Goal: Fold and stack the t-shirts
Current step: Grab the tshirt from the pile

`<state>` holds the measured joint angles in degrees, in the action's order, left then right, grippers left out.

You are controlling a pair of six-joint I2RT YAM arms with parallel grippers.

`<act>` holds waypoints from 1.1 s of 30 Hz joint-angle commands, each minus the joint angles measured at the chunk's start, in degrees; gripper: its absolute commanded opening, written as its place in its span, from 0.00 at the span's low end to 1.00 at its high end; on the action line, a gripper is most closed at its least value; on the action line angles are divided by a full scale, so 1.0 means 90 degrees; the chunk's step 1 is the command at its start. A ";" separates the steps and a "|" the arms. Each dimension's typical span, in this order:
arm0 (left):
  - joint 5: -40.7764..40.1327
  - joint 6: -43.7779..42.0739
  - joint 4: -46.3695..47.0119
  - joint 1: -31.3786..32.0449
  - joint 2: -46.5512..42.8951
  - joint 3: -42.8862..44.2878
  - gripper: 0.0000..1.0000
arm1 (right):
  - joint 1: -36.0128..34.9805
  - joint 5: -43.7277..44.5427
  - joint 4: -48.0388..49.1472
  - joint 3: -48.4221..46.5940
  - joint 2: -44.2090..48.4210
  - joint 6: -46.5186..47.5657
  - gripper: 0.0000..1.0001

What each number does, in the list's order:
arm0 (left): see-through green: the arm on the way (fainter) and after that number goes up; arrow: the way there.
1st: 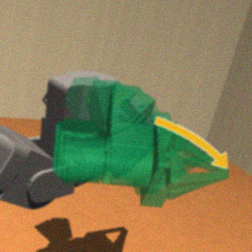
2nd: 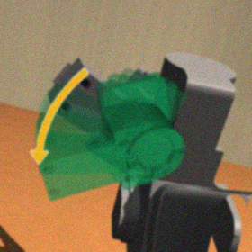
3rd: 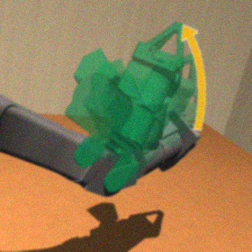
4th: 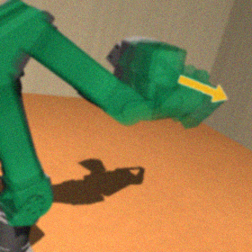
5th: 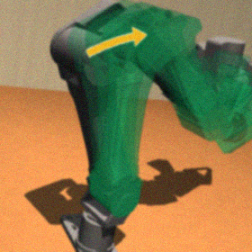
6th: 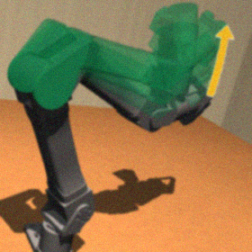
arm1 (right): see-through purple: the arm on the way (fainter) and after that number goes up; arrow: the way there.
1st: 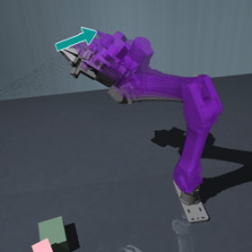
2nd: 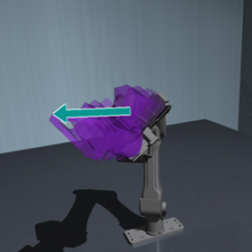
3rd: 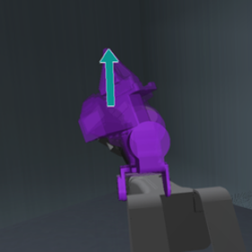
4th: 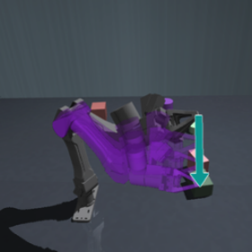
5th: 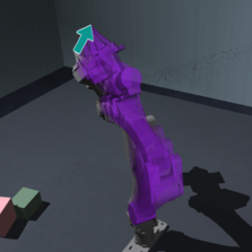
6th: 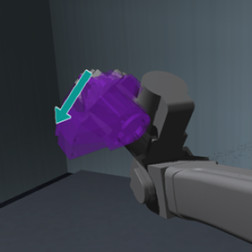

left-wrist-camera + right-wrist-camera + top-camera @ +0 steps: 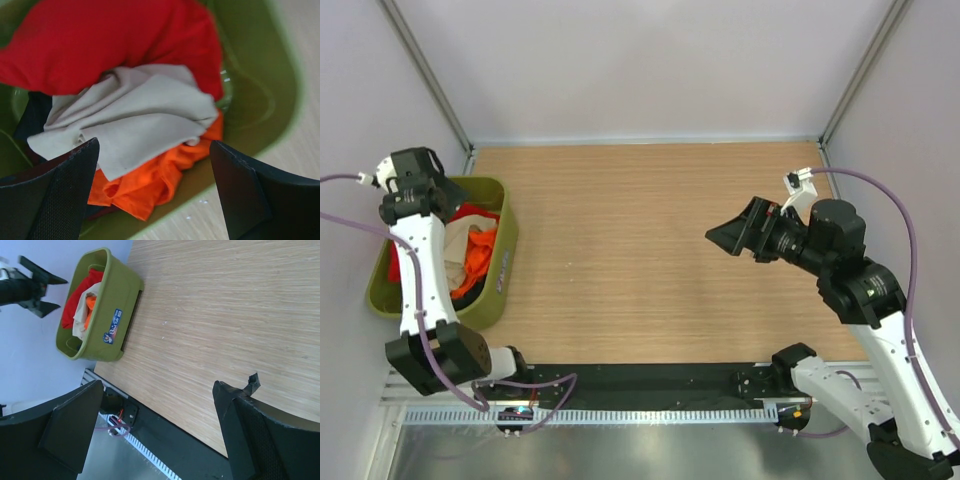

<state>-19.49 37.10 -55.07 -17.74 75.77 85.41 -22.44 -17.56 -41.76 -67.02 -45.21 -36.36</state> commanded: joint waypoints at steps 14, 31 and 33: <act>0.1110 0.0292 0.0875 -0.0422 0.0548 -0.0615 0.01 | -0.0027 -0.0041 0.0118 -0.0072 0.0170 0.0622 1.00; 0.1013 -0.0089 0.0259 -0.0168 -0.0029 0.1547 0.00 | -0.0036 -0.0119 0.0079 0.0074 0.0267 0.0348 1.00; 0.1022 -0.0138 0.0288 -0.0168 -0.0088 0.1322 0.00 | -0.0036 -0.0119 0.0070 0.0064 0.0297 0.0348 1.00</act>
<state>-10.90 36.99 -53.49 -19.51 75.40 99.72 -22.44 -18.72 -42.11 -65.91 -43.72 -32.73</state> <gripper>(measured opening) 0.032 0.996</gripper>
